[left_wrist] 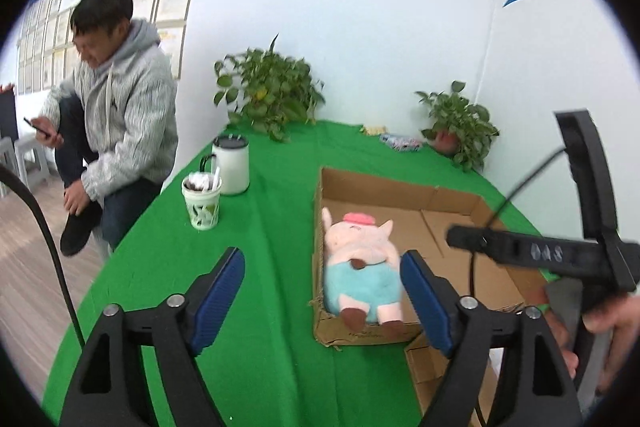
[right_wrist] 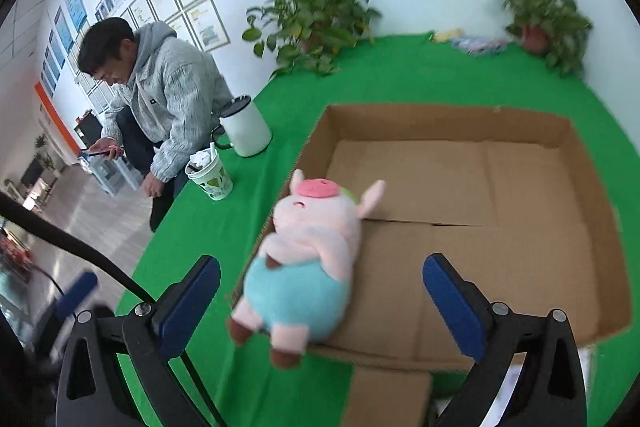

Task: Organize objects
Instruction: 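Lower the pig plush into the box and open both grippers, then move both grippers toward the long narrow cardboard insert, then close both grippers on the side wall of the cardboard insert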

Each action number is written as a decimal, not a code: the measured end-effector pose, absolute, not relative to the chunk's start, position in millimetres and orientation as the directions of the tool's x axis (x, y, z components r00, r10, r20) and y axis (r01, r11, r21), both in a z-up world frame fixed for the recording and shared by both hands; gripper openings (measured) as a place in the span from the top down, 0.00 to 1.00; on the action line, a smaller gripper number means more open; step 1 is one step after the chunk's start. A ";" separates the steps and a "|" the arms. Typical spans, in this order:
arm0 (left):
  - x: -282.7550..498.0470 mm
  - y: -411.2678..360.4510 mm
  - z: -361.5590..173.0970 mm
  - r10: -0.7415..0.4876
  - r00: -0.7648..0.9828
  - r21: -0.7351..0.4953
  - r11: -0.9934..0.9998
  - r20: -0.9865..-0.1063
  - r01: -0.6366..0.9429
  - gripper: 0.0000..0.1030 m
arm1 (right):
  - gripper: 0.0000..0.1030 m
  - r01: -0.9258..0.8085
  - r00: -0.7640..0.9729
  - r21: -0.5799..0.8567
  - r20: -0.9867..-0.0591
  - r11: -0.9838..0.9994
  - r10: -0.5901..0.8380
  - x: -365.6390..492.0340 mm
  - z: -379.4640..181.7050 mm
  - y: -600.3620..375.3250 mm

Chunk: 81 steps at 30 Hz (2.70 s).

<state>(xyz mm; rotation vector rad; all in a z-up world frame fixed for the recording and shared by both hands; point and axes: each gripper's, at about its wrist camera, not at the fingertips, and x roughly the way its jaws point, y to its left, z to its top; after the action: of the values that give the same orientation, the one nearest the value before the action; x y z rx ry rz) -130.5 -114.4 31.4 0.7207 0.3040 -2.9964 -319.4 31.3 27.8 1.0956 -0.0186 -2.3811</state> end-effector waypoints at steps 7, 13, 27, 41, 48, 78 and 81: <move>-96.1 -77.7 40.2 0.047 -0.877 -0.151 -0.988 -0.477 0.029 0.22 | 0.01 0.421 -0.634 0.126 -0.667 -0.898 -0.391 -222.6 43.3 112.2; -75.5 -42.5 44.7 0.080 -0.882 -0.158 -0.987 -0.465 -0.007 0.22 | 0.01 0.430 -0.631 0.093 -0.680 -0.898 -0.373 -170.3 31.2 159.7; -44.8 -13.6 28.1 0.067 -0.861 -0.107 -0.994 -0.503 -0.015 0.94 | 0.40 0.396 -0.675 0.070 -0.653 -0.916 -0.342 -119.6 25.9 207.8; -36.6 -15.3 26.8 0.108 -0.875 -0.173 -0.985 -0.472 -0.028 0.09 | 0.04 0.361 -0.699 0.027 -0.654 -0.932 -0.290 -119.3 20.7 213.3; -35.9 -23.6 27.4 0.101 -0.879 -0.180 -0.984 -0.467 -0.017 0.09 | 0.04 0.399 -0.686 0.026 -0.655 -0.916 -0.318 -121.0 19.0 207.8; -62.4 -24.8 -57.5 0.341 -0.717 -0.414 -0.907 -0.607 -0.080 0.10 | 0.46 0.351 -0.514 0.124 -0.803 -0.928 -0.302 -128.5 -52.1 243.9; -71.0 -15.6 -66.1 0.436 -0.667 -0.481 -0.867 -0.604 -0.131 0.15 | 0.28 0.431 -0.504 0.184 -0.763 -0.883 -0.405 -113.5 -41.1 248.7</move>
<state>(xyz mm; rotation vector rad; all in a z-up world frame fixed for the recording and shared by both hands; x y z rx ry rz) -71.0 -15.6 -66.1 1.3163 0.7122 -3.1210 -113.5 248.7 -41.1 1.1915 0.0409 -2.3714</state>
